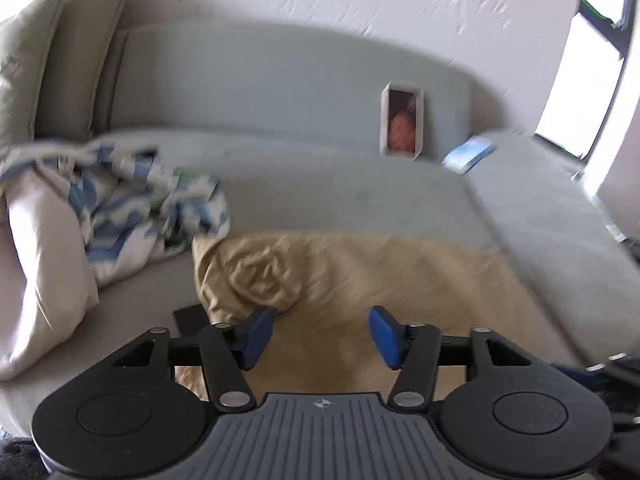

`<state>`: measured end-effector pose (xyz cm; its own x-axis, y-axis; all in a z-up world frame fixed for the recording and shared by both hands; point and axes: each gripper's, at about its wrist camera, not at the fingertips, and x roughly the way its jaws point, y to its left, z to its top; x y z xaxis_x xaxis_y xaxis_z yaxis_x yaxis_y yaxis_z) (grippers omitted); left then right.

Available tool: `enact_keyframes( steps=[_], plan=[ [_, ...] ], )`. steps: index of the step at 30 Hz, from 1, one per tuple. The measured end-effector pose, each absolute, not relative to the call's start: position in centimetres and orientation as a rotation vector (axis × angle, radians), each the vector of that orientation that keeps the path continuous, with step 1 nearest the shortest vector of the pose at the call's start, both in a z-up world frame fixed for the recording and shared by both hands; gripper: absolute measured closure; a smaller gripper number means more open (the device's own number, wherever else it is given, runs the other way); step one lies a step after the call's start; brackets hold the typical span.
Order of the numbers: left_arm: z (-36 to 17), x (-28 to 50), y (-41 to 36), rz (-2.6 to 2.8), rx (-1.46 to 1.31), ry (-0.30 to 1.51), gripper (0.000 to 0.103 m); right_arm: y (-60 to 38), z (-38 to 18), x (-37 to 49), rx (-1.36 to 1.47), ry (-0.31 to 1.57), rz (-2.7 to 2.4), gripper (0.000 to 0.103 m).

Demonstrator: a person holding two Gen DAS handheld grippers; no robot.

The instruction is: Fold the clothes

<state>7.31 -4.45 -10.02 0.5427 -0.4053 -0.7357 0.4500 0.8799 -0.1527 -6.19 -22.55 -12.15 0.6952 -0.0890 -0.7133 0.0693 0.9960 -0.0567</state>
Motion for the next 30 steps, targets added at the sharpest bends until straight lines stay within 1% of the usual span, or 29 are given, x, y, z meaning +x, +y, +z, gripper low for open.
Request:
enact_keyframes(
  steps=[1, 2, 5, 8, 9, 10, 11, 12, 14, 15, 16, 17, 18, 20, 21, 24, 26, 27, 28, 30],
  plan=[
    [-10.0, 7.5, -4.5, -0.500, 0.066, 0.854, 0.057, -22.8, -11.9, -6.2, -0.014, 0.796, -0.087, 0.066],
    [-10.0, 7.6, -4.6, -0.492, 0.075, 0.849, 0.057, -23.0, -11.7, -6.2, -0.001, 0.794, -0.086, 0.066],
    [-10.0, 7.6, -4.8, -0.479, 0.108, 0.834, 0.057, -23.8, -10.4, -6.1, 0.024, 0.761, -0.107, 0.066],
    [-10.3, 7.0, -4.3, -0.482, 0.082, 0.814, 0.057, -23.6, -9.0, -4.4, 0.028, 0.693, -0.126, 0.065],
    [-10.4, 6.9, -4.3, -0.480, 0.078, 0.809, 0.057, -23.5, -8.6, -3.7, 0.028, 0.668, -0.133, 0.061],
    [-10.4, 6.9, -4.2, -0.478, 0.074, 0.805, 0.057, -23.4, -8.1, -3.1, 0.028, 0.643, -0.139, 0.050],
    [-10.4, 6.8, -4.4, -0.475, 0.079, 0.801, 0.057, -23.3, -7.7, -2.5, 0.028, 0.618, -0.145, 0.044],
    [-10.4, 6.7, -4.5, -0.473, 0.085, 0.797, 0.057, -23.1, -7.2, -1.8, 0.028, 0.594, -0.151, 0.042],
    [-10.4, 6.6, -4.7, -0.470, 0.091, 0.791, 0.057, -22.4, -8.0, 0.3, 0.058, 0.597, -0.113, 0.049],
    [-10.4, 6.7, -4.7, -0.471, 0.089, 0.791, 0.057, -21.9, -8.7, 1.5, 0.077, 0.605, -0.087, 0.065],
    [-10.4, 6.7, -4.7, -0.473, 0.088, 0.790, 0.057, -21.4, -9.5, 2.7, 0.098, 0.616, -0.049, 0.086],
    [-10.5, 6.7, -4.7, -0.474, 0.086, 0.789, 0.056, -21.1, -10.4, 3.8, 0.103, 0.636, -0.032, 0.093],
    [-10.5, 6.7, -4.7, -0.478, 0.090, 0.789, 0.056, -20.9, -11.5, 4.8, 0.094, 0.662, -0.035, 0.093],
    [-10.6, 6.8, -4.7, -0.486, 0.092, 0.792, 0.056, -20.8, -13.4, 6.6, 0.069, 0.706, -0.053, 0.102],
    [-10.7, 6.8, -4.7, -0.487, 0.091, 0.796, 0.056, -21.3, -14.2, 6.9, 0.050, 0.718, -0.077, 0.103],
    [-10.8, 7.0, -4.7, -0.491, 0.085, 0.805, 0.056, -23.7, -15.8, 6.9, -0.042, 0.743, -0.239, 0.103],
    [-10.8, 6.9, -4.8, -0.491, 0.087, 0.802, 0.056, -26.7, -16.7, 6.2, 0.005, 0.762, -0.294, 0.103],
    [-10.8, 6.8, -4.8, -0.488, 0.092, 0.799, 0.056, -27.8, -16.2, 5.7, 0.045, 0.764, -0.303, 0.103],
    [-10.8, 6.8, -4.8, -0.486, 0.097, 0.795, 0.056, -28.4, -15.6, 5.3, 0.055, 0.774, -0.336, 0.100],
    [-9.4, 5.9, -4.3, -0.482, 0.072, 0.772, 0.057, -29.5, -13.9, 4.0, 0.109, 0.734, -0.357, 0.100]
  ],
)
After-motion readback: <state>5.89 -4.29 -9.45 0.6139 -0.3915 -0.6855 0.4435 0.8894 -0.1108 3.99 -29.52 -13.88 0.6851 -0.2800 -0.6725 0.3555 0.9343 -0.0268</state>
